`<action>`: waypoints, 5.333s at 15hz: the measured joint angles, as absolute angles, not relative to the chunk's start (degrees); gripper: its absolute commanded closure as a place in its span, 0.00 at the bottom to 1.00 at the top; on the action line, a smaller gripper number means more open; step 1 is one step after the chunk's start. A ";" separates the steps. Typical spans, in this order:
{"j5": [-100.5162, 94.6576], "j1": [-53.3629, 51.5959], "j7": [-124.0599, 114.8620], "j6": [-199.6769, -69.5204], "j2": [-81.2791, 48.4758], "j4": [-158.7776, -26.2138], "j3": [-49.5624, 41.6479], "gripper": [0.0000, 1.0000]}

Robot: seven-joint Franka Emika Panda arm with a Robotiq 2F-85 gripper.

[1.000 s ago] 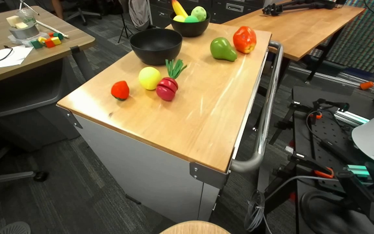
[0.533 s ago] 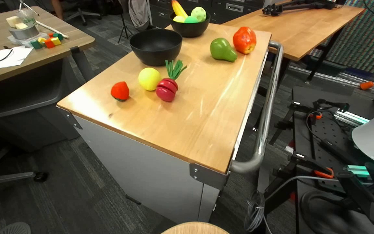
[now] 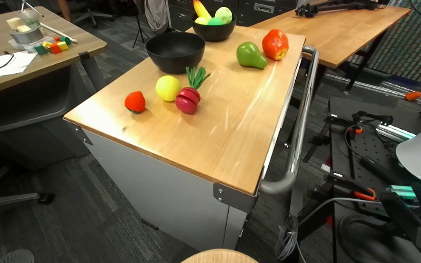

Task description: Take the toy fruits and vegetables from the black bowls and place them on the table

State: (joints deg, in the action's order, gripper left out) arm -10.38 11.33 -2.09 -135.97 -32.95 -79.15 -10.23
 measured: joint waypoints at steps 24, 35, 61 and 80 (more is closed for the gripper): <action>-9.85 10.14 -4.95 -131.69 -39.34 -76.37 -10.06 0.90; -14.41 6.43 -0.39 -128.20 -27.95 -77.61 -10.03 0.91; -20.38 -3.00 -0.42 -126.23 2.41 -125.53 3.73 0.91; -38.66 -6.34 -10.83 -130.71 -2.20 -130.43 6.63 0.01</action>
